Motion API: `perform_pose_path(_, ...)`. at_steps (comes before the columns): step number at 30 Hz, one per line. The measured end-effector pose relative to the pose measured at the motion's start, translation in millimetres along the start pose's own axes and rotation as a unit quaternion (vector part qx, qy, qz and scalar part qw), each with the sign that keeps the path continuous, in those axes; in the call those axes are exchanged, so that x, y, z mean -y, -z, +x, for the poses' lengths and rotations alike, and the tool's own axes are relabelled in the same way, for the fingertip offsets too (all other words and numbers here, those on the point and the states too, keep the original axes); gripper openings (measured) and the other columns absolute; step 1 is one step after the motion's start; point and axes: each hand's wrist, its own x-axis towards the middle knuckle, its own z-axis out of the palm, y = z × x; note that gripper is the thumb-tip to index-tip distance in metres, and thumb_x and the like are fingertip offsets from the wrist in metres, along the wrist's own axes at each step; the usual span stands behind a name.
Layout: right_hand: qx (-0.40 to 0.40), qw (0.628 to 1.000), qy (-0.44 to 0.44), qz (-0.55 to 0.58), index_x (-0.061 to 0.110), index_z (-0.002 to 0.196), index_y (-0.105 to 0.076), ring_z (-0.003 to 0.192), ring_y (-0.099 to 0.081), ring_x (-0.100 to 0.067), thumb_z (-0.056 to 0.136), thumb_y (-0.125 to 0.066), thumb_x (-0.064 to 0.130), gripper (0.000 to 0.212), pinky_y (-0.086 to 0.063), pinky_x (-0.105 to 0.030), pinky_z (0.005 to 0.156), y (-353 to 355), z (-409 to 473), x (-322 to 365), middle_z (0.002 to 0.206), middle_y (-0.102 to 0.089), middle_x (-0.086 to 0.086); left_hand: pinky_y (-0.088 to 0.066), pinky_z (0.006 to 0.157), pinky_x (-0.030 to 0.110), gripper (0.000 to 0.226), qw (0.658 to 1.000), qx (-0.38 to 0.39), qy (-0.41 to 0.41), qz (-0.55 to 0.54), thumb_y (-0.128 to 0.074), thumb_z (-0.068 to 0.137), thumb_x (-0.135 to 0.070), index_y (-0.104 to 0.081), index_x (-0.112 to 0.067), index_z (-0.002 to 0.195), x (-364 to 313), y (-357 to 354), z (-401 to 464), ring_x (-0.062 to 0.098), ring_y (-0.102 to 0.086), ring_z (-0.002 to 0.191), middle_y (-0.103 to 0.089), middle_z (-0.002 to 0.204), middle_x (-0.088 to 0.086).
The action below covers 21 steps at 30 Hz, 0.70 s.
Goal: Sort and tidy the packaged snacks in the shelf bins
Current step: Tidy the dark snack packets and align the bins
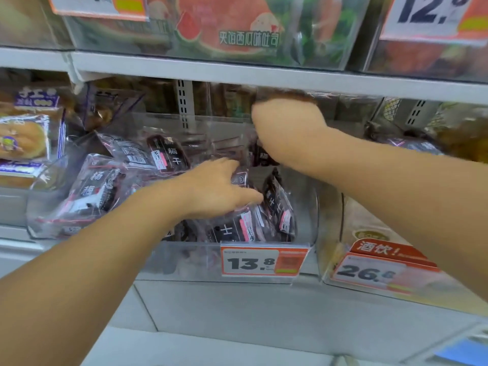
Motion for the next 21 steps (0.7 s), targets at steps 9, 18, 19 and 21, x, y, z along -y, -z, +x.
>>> perform_pose_path(9, -0.016, 1.0, 0.019, -0.005, 0.012, 0.084, -0.049, 0.073, -0.045, -0.031, 0.085, -0.051, -0.009, 0.022, -0.041, -0.039, 0.064, -2, 16, 15, 0.078, -0.045, -0.009, -0.047, 0.075, 0.029, 0.054, 0.984, -0.099, -0.143, -0.039, -0.063, 0.059, -0.083, -0.073, -0.033, 0.076, 13, 28, -45, -0.001, -0.059, 0.08, -0.063, 0.09, -0.015)
perform_pose_path(18, -0.019, 0.998, 0.048, -0.038, 0.016, 0.082, -0.049, 0.069, -0.045, -0.03, 0.086, -0.052, -0.007, 0.024, -0.038, -0.037, 0.059, -2, 9, 12, 0.064, -0.034, -0.003, -0.047, 0.064, 0.036, 0.037, 0.972, 0.061, -0.158, 0.165, -0.068, 0.09, -0.045, -0.053, -0.014, 0.074, 14, 5, -40, 0.018, -0.05, 0.064, -0.055, 0.066, -0.002)
perform_pose_path(19, -0.017, 0.998, 0.05, -0.039, 0.015, 0.082, -0.049, 0.067, -0.046, -0.03, 0.085, -0.052, -0.009, 0.024, -0.038, -0.037, 0.056, -3, 10, 11, 0.064, -0.035, -0.003, -0.044, 0.062, 0.035, 0.039, 0.967, 0.058, -0.161, 0.19, -0.067, 0.09, -0.045, -0.051, -0.014, 0.073, 11, 7, -40, 0.017, -0.046, 0.062, -0.052, 0.066, -0.001)
perform_pose_path(21, -0.008, 0.998, 0.054, -0.034, 0.012, 0.081, -0.049, 0.06, -0.045, -0.028, 0.082, -0.051, -0.012, 0.025, -0.037, -0.036, 0.052, -5, 10, 10, 0.062, -0.036, -0.004, -0.036, 0.057, 0.033, 0.044, 0.961, 0.045, -0.151, 0.228, -0.068, 0.089, -0.048, -0.046, -0.016, 0.068, 6, 17, -43, 0.013, -0.043, 0.06, -0.048, 0.064, -0.002)
